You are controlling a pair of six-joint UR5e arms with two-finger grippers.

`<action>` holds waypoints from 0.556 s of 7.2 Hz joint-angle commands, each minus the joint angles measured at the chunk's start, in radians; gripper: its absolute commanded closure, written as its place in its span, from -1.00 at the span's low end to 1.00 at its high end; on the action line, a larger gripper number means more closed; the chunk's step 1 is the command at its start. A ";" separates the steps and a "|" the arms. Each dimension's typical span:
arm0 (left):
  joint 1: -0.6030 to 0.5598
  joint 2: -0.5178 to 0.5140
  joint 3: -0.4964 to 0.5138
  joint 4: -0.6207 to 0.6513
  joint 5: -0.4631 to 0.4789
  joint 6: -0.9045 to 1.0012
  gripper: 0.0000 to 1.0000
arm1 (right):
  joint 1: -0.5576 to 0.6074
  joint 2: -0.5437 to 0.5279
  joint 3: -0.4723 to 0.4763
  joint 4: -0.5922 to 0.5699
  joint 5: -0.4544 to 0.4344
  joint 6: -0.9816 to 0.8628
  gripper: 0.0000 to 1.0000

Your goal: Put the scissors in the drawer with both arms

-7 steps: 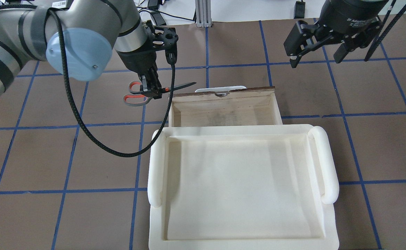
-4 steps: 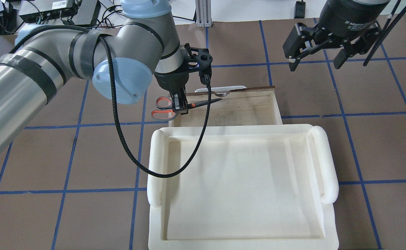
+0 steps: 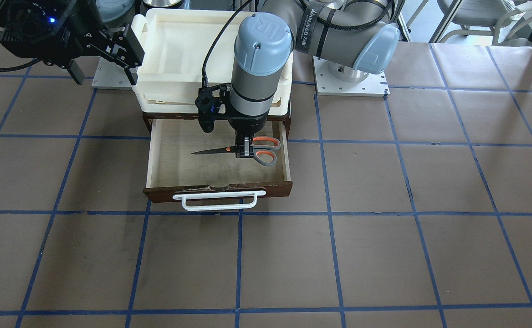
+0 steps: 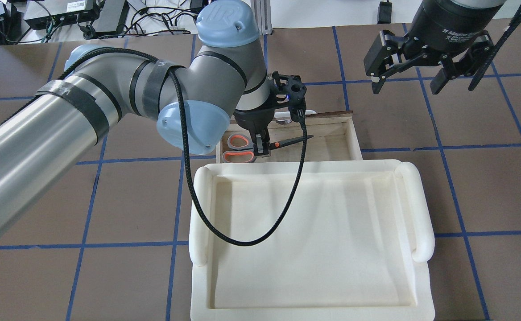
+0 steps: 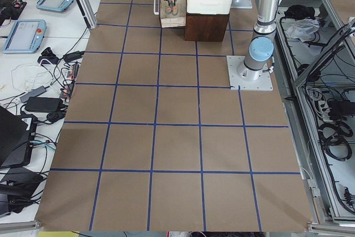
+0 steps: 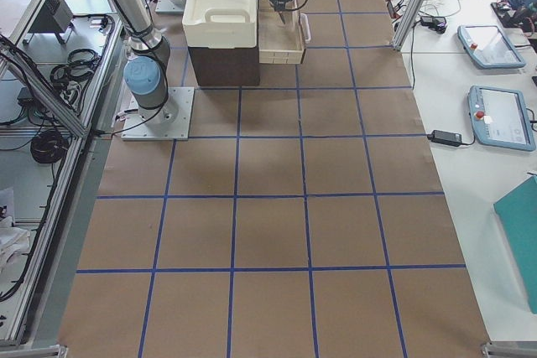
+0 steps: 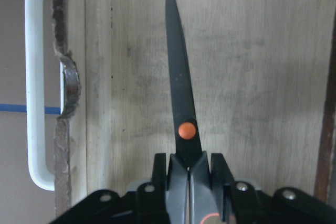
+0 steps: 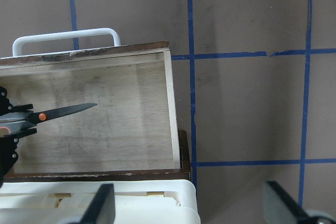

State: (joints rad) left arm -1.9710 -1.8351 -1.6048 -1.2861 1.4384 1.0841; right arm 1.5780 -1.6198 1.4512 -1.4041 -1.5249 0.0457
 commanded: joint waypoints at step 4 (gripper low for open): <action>-0.038 -0.044 -0.006 0.036 0.003 -0.027 0.79 | 0.001 0.004 0.000 -0.013 -0.038 0.009 -1.00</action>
State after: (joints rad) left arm -2.0086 -1.8632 -1.6102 -1.2562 1.4402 1.0551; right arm 1.5785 -1.6187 1.4511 -1.4154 -1.5371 0.0547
